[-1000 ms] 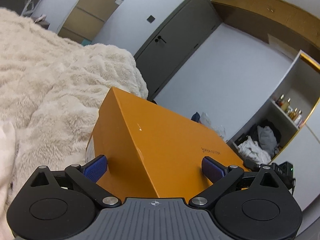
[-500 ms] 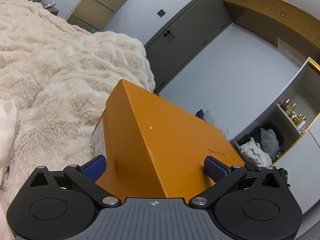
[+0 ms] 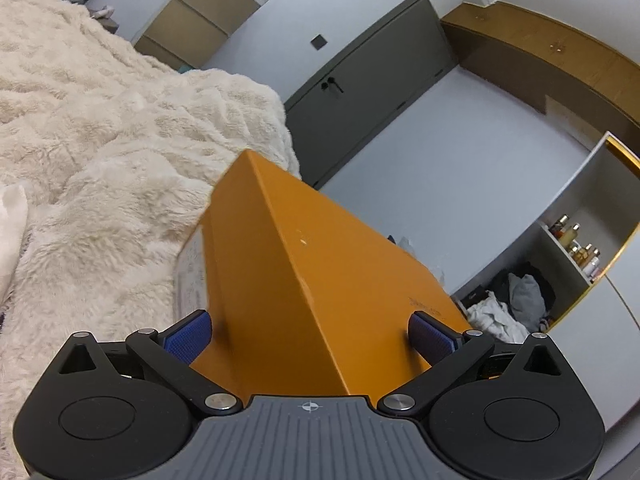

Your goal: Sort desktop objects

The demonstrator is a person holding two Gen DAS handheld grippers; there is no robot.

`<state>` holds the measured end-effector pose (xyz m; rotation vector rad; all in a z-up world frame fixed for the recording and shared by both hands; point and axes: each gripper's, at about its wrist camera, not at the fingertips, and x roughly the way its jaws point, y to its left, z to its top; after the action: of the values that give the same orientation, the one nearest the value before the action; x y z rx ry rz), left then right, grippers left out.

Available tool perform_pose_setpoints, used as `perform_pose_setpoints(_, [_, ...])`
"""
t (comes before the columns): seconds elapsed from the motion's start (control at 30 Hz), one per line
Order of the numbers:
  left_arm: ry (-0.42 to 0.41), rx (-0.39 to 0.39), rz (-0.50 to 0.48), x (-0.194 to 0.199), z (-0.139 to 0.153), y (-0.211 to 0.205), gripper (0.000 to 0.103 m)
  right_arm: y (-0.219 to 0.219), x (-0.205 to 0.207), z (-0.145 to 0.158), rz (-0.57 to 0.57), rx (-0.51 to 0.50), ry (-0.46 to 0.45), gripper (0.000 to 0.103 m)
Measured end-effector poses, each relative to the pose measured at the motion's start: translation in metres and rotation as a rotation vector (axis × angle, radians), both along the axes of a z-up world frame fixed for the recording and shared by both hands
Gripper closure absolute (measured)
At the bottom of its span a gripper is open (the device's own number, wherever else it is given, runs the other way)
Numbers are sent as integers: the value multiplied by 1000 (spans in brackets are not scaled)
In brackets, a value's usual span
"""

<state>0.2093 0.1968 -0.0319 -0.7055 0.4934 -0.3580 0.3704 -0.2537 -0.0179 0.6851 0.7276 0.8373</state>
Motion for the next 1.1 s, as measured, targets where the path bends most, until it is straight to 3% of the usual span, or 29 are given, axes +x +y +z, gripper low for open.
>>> perform_pose_setpoints(0.13, [-5, 20, 18, -2, 4, -9, 0, -1, -4, -3, 41, -12, -4, 32])
perform_pose_setpoints(0.23, [-5, 42, 34, -5, 9, -18, 0, -3, -5, -8, 19, -19, -8, 32])
perform_pose_setpoints(0.53, [-19, 138, 56, -19, 26, -49, 0, -1, -25, 18, -66, -170, -130, 29])
perform_pose_setpoints(0.6, [-5, 139, 58, -28, 30, -50, 0, 1, -41, 32, -112, -228, -196, 11])
perform_pose_setpoints(0.67, [5, 195, 101, -43, 41, -55, 0, 4, -72, 52, -137, -277, -276, 0])
perform_pose_setpoints(0.73, [-71, 392, 171, -79, 69, -86, 0, 6, -99, 65, -131, -287, -326, 0])
perform_pose_setpoints(0.83, [-132, 478, 209, -114, 92, -131, 0, 15, -124, 74, -127, -334, -316, 0])
perform_pose_setpoints(0.93, [-88, 437, 187, -134, 93, -166, 0, 30, -157, 72, -141, -365, -315, 0])
perform_pose_setpoints(1.0, [-50, 474, 152, -145, 86, -191, 0, 37, -168, 66, -145, -387, -326, 0])
perform_pose_setpoints(1.1, [-29, 607, 156, -155, 66, -218, 0, 58, -187, 46, -123, -514, -348, 0])
